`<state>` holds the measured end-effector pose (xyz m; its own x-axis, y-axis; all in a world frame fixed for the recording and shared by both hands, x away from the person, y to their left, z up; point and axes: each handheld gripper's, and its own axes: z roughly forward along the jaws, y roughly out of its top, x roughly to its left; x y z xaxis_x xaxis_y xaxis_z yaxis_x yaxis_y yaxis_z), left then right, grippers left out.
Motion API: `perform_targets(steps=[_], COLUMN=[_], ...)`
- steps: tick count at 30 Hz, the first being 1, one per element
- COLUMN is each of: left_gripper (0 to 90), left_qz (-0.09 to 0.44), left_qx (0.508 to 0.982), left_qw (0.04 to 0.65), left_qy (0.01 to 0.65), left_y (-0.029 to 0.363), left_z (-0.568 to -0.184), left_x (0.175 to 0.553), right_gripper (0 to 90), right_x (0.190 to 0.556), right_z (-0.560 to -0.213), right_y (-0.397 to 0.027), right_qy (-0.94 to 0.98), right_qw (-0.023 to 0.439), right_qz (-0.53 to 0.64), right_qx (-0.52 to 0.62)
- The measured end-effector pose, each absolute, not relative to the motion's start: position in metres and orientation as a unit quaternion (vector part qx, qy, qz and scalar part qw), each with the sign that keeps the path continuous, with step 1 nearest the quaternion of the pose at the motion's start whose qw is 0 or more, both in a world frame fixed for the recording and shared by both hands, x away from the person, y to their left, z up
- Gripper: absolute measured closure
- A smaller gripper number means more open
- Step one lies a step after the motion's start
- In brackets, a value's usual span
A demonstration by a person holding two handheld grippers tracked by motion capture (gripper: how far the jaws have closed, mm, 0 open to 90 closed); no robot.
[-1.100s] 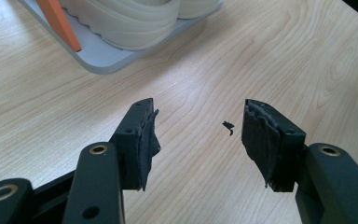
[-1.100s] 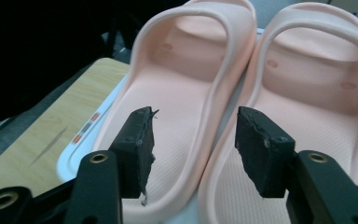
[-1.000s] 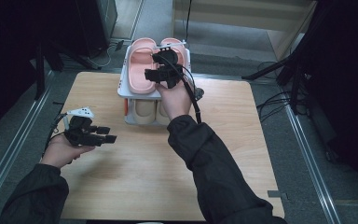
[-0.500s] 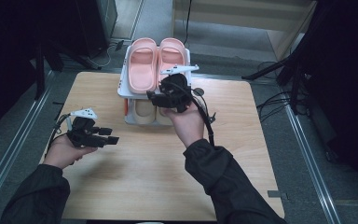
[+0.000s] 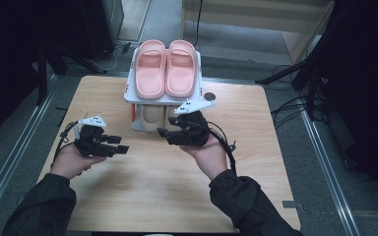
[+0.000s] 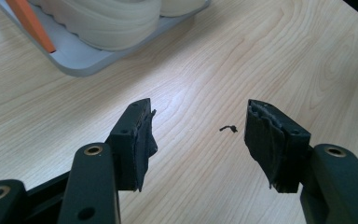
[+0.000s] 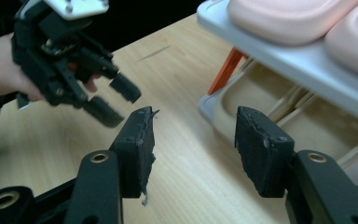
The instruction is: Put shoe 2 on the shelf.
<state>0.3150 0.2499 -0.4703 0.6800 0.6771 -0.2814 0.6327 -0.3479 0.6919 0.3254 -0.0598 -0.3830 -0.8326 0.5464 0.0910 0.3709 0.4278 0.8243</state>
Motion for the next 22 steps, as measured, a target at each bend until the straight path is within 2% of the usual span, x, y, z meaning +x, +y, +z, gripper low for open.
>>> perform_targets(steps=[8,22], left_gripper=[40.1,35.3], left_qz=[0.030,0.028], left_qx=[0.823,0.825], left_qw=[0.412,0.420], left_qy=[0.389,0.376], left_y=[0.243,0.229], left_z=[-0.471,-0.472], left_x=[0.309,0.299], right_gripper=[46.7,39.9], right_x=[0.315,0.302], right_z=[-0.416,-0.448], right_y=[-0.074,-0.091], right_qy=[0.848,0.848], right_qw=[0.059,0.037], right_qz=[0.463,0.472], right_qx=[0.252,0.239])
